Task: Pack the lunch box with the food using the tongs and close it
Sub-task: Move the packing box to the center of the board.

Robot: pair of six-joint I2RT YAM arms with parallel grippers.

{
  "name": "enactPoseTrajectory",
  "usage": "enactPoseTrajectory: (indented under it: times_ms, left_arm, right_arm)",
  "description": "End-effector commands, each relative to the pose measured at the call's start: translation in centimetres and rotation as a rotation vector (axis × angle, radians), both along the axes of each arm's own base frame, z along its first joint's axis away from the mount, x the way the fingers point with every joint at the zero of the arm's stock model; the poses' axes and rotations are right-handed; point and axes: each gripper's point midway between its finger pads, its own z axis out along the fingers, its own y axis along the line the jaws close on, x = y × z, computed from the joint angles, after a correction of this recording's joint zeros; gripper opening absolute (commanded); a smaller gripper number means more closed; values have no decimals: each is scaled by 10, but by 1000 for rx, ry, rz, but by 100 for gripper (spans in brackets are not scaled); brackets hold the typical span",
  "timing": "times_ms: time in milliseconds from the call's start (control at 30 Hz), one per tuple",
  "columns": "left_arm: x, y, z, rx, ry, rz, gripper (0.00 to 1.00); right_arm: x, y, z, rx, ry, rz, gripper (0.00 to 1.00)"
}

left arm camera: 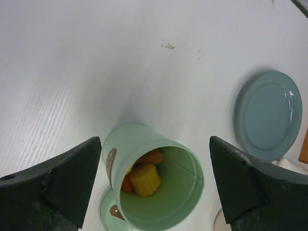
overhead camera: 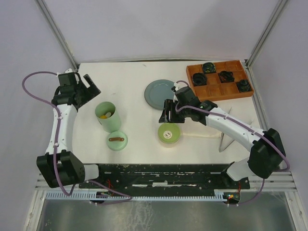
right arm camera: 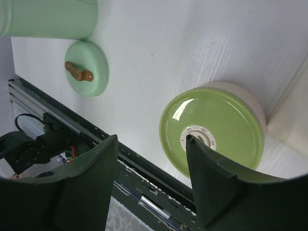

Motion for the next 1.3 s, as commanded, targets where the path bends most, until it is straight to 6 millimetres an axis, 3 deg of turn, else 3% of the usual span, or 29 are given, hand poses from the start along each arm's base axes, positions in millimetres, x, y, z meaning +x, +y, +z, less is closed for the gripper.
enactPoseTrajectory:
  times_ms: [0, 167, 367, 500, 667, 833, 1033, 1267]
  left_arm:
    - [4, 1, -38, -124, 50, -78, 99]
    - [2, -29, -63, -272, 62, -197, 99]
    - [-8, -46, -72, -342, 75, -263, 99]
    - [-15, -51, -78, -365, 90, -281, 100]
    - [-20, -52, -83, -367, 103, -279, 100]
    - [-21, -55, -86, -387, 111, -285, 100]
    - [-23, -55, -89, -392, 117, -283, 99]
    - [-23, -56, -90, -394, 120, -286, 99]
  right_arm:
    - [1, 32, 17, 153, 7, 45, 67]
    - [-3, 60, 15, 173, 30, 89, 67]
    - [0, 104, -11, 93, 24, 24, 66]
    - [-9, 161, -10, 138, -185, 127, 64]
    - [-25, 204, -9, 146, -514, 369, 62]
    - [-37, 226, -23, 83, -788, 619, 62]
    - [-52, 243, -59, 64, -817, 782, 60]
    - [-70, 252, -87, 81, -812, 905, 62]
